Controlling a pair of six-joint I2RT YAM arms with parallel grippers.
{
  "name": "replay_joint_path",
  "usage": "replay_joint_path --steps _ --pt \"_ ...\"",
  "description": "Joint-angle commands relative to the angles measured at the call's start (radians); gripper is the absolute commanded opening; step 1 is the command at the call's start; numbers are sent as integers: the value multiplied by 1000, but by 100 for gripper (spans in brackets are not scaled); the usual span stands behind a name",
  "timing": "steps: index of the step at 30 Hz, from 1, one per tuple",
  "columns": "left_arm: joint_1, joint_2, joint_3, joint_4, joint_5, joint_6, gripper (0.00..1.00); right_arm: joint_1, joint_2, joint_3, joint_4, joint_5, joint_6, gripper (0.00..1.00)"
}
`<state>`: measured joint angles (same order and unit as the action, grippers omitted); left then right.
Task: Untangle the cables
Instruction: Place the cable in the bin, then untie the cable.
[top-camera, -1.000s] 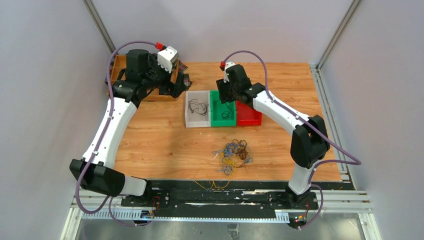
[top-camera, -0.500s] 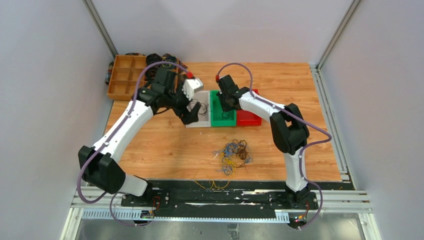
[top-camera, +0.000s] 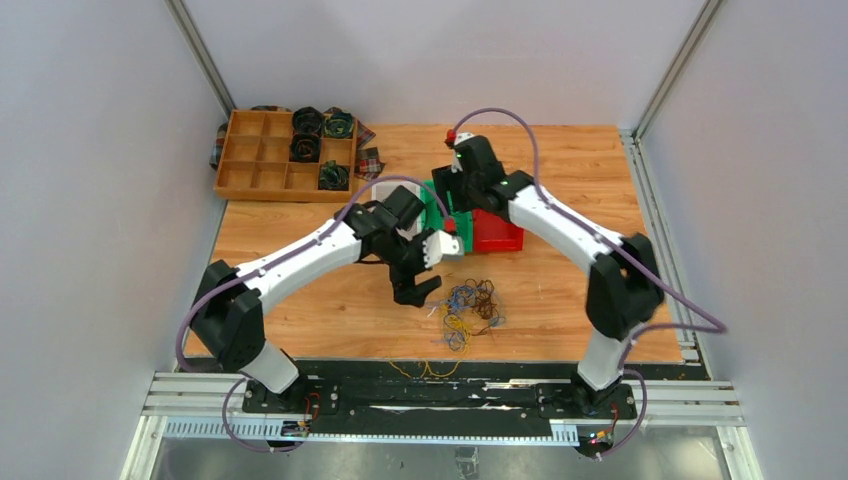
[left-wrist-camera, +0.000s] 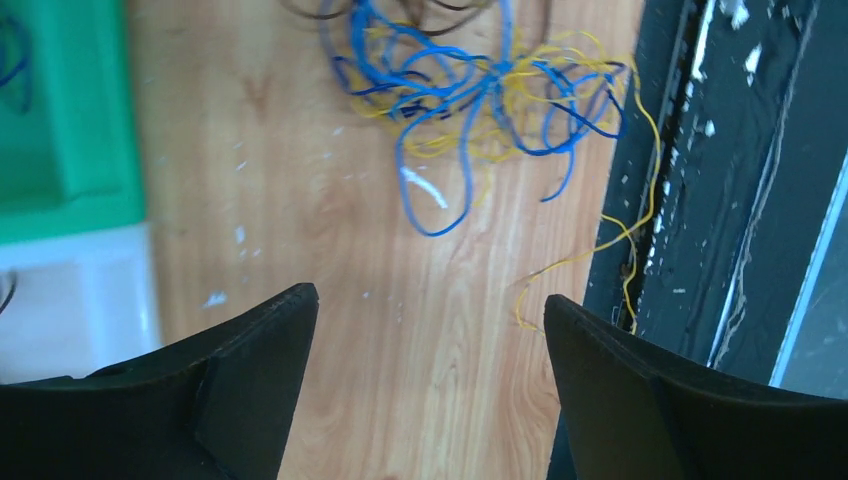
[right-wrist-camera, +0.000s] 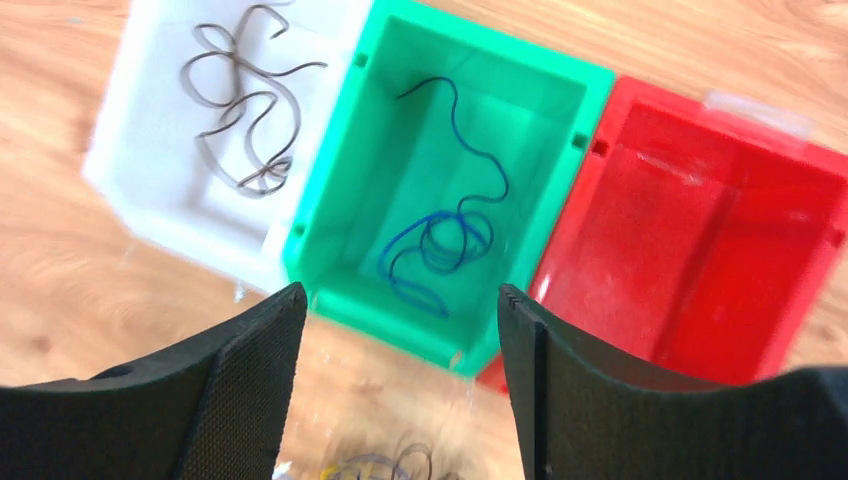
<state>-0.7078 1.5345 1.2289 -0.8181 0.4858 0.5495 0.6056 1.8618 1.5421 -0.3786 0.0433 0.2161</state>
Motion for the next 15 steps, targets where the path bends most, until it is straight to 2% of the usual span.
replay_joint_path --steps 1,7,15 --pt "-73 27 -30 3 3 120 87 -23 -254 -205 72 -63 60 72" --pt "-122 77 -57 78 -27 153 92 -48 -567 -506 152 -57 105 73" --pt "-134 182 4 122 -11 149 80 -61 -744 -691 157 -49 122 67"
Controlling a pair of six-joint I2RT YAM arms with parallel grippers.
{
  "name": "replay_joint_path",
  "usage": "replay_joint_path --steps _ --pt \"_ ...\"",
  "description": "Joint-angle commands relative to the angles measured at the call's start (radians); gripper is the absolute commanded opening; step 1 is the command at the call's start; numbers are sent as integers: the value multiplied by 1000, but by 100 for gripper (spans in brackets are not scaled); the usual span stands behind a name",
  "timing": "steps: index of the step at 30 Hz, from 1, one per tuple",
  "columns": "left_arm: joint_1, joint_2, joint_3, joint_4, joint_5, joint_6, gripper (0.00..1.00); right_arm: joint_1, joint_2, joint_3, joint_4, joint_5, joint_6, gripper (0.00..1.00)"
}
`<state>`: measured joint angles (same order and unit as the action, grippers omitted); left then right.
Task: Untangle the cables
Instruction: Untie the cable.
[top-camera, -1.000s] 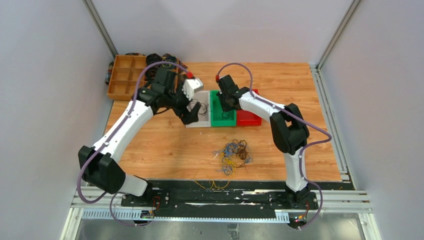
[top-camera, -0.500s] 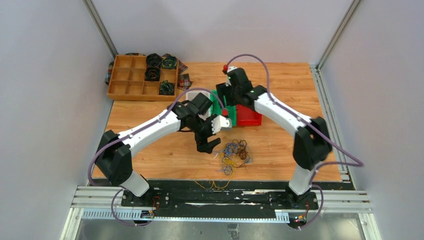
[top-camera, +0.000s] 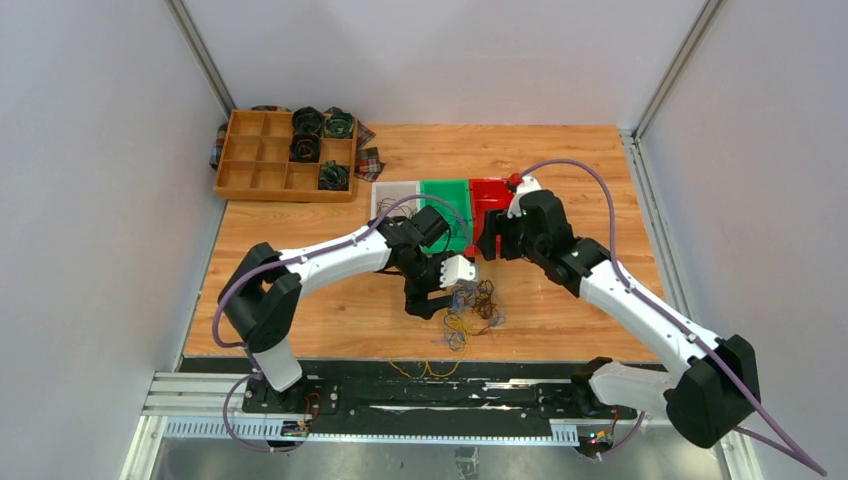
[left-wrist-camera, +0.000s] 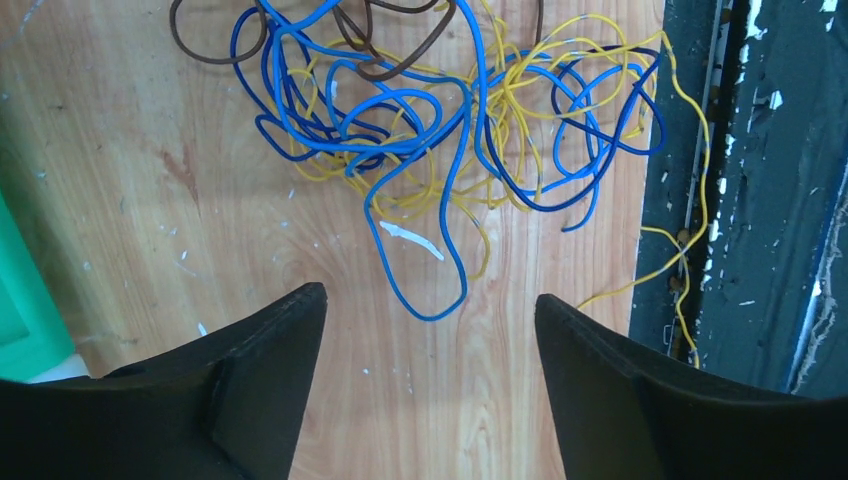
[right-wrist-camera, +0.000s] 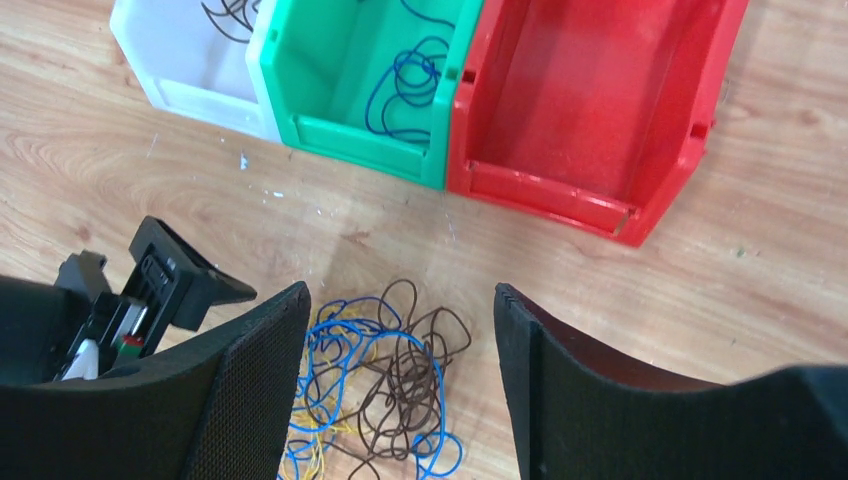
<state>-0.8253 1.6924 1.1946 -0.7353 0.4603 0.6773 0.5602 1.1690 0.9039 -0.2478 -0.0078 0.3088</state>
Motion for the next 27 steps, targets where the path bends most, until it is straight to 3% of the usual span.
replay_joint_path --steps 1,4,7,10,11,17,22,27 --pt "-23 33 37 47 6 23 78 -16 -64 -68 27 4 35 67" --pt "-30 70 49 61 -15 16 66 -17 -94 -98 27 8 45 65" --pt "-31 94 66 76 -30 -3 41 -17 -118 -118 28 4 45 62" --pt "-31 90 77 78 -57 -18 7 -17 -151 -134 33 2 34 62" --pt "-30 81 89 63 -75 -18 1 -18 -166 -144 39 1 27 64" --pt "-25 -80 138 -109 -138 15 1 -17 -302 -271 239 -89 -18 75" --pt "-25 -197 244 -230 -172 -61 1 -6 -355 -380 415 -256 -30 77" --pt "-25 -205 339 -311 -165 -127 1 139 -396 -427 531 -256 -138 77"
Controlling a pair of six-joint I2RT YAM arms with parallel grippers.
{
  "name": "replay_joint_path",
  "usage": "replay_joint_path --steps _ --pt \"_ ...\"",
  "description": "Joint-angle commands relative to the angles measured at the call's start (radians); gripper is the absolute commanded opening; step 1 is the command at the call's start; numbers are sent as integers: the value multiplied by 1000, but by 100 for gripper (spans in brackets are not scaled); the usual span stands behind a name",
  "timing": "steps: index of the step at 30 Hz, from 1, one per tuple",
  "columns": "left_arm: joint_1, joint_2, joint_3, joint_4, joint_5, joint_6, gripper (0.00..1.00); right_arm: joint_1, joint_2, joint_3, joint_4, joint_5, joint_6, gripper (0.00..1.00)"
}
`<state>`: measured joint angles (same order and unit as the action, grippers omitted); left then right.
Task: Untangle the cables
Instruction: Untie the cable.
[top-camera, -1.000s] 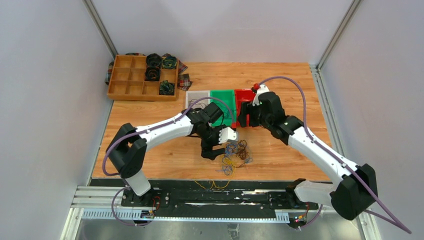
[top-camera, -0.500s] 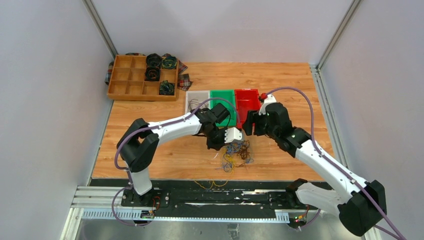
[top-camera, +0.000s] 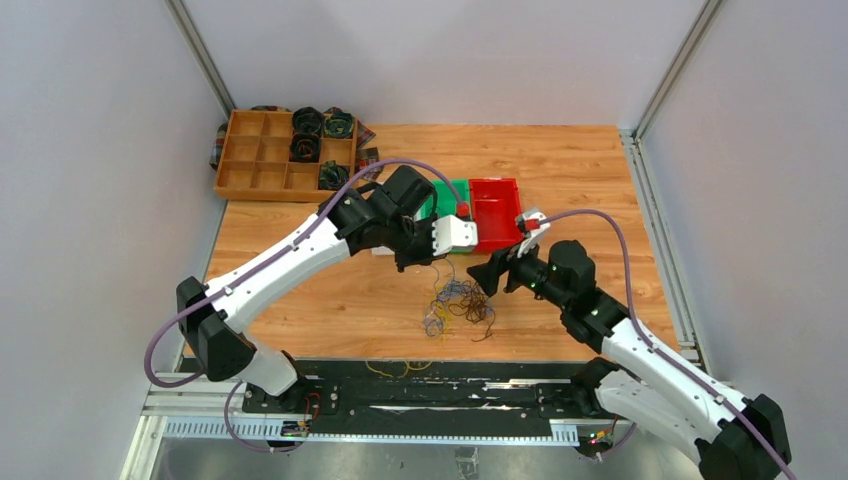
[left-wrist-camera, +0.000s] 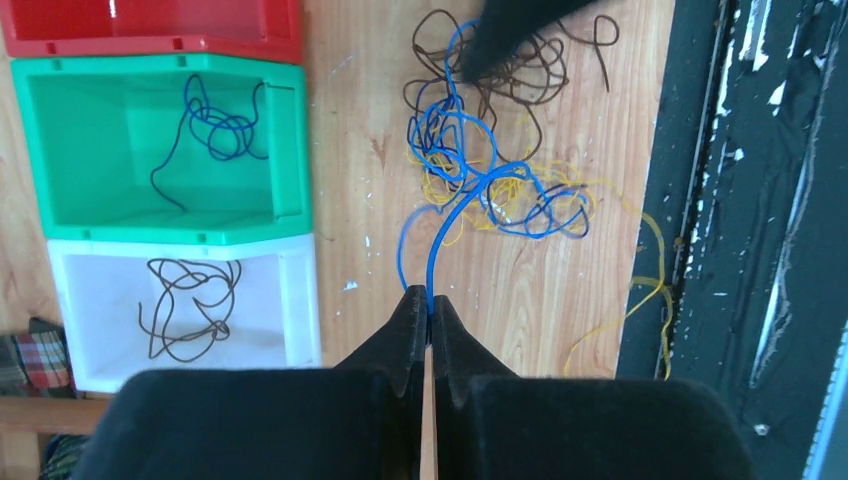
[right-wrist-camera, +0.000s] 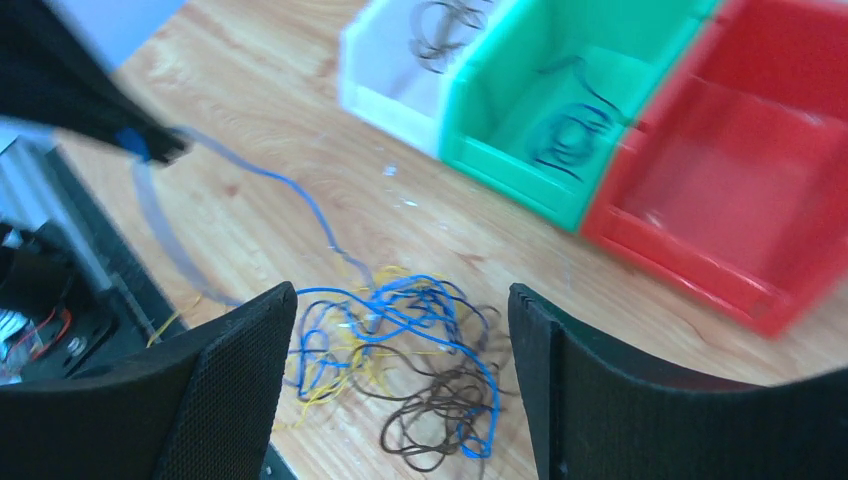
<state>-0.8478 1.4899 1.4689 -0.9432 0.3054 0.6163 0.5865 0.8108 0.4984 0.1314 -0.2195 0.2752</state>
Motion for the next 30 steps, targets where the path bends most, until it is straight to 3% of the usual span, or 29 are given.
replay_joint_path --steps 1,6,10,14,21,30 --pt "-2 2 85 -117 -15 -73 0 150 -40 -16 152 -17 -137 78" --pt "-2 24 176 -175 -41 -94 1 267 -10 14 194 49 -218 78" --pt "-2 48 274 -232 -37 -96 1 294 94 69 240 152 -234 75" --pt "-2 68 396 -299 -35 -92 1 294 220 127 305 232 -233 67" --pt "-4 76 571 -377 -30 -81 1 294 411 194 409 238 -205 53" --pt "-3 43 715 -381 -15 -54 0 294 515 96 492 248 -109 38"
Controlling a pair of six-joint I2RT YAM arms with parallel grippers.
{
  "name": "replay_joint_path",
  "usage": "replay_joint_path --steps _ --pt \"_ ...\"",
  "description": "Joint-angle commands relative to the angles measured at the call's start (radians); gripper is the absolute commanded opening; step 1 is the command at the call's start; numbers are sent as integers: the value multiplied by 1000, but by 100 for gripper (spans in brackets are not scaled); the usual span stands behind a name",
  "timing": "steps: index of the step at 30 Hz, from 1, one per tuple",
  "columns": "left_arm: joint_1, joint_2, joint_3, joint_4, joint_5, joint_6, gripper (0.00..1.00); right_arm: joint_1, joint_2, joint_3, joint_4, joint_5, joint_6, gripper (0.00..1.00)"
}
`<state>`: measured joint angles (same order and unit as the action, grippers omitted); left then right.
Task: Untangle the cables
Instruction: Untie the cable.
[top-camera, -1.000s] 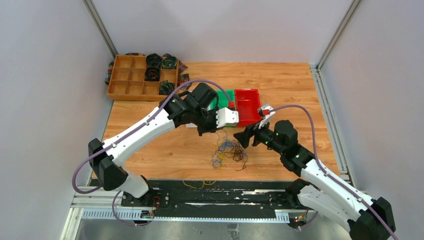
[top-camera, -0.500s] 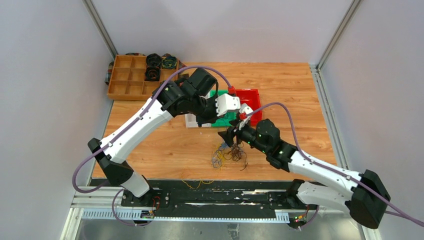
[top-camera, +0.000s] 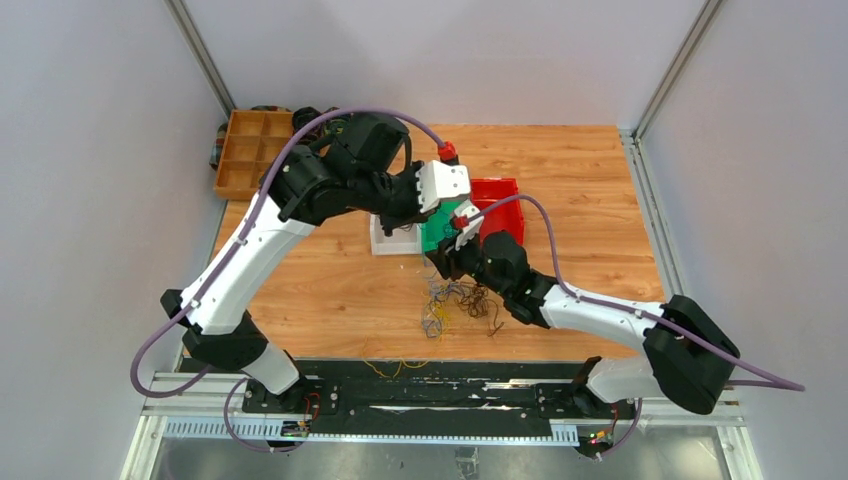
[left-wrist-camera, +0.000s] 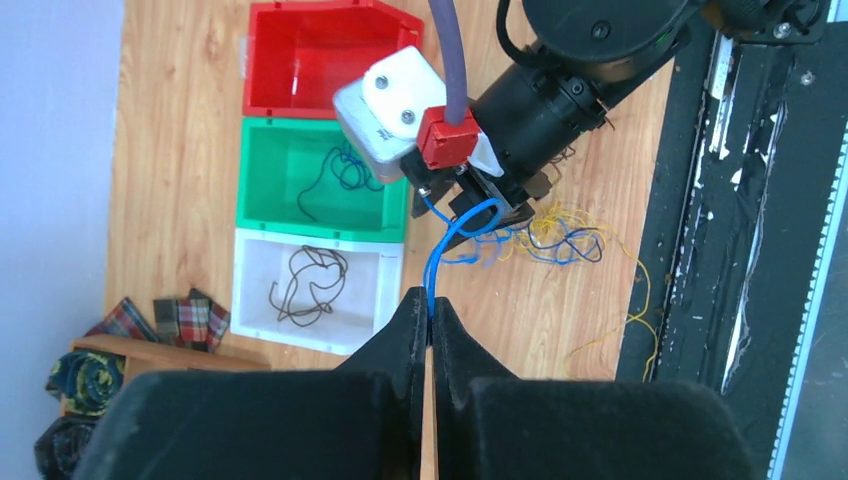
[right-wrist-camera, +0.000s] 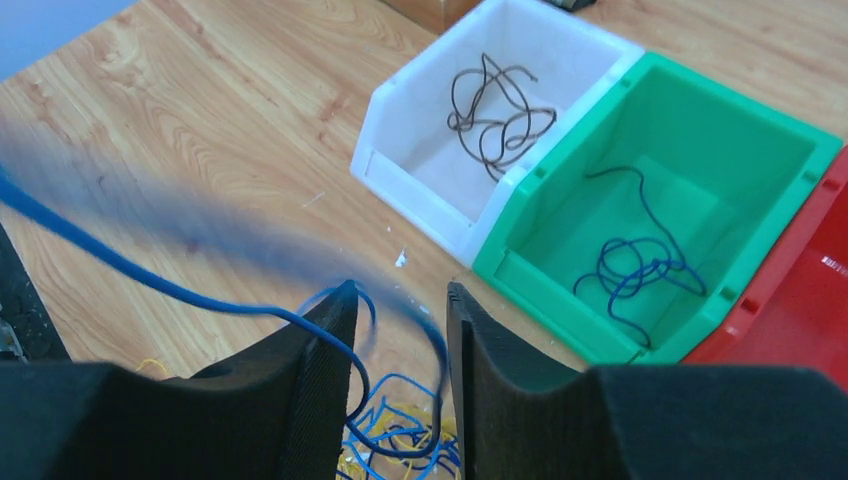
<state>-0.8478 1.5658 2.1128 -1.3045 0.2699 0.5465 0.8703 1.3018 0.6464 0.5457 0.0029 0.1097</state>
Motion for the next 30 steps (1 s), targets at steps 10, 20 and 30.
replay_joint_path --steps 10,20,30 --pt "-4 -6 322 -15 -24 51 0 11 46 -199 141 52 141 36" --pt "-4 -20 292 102 -91 61 1 11 16 -308 162 74 212 41" --pt "-4 2 59 260 -158 54 0 10 -245 -358 -15 196 271 51"
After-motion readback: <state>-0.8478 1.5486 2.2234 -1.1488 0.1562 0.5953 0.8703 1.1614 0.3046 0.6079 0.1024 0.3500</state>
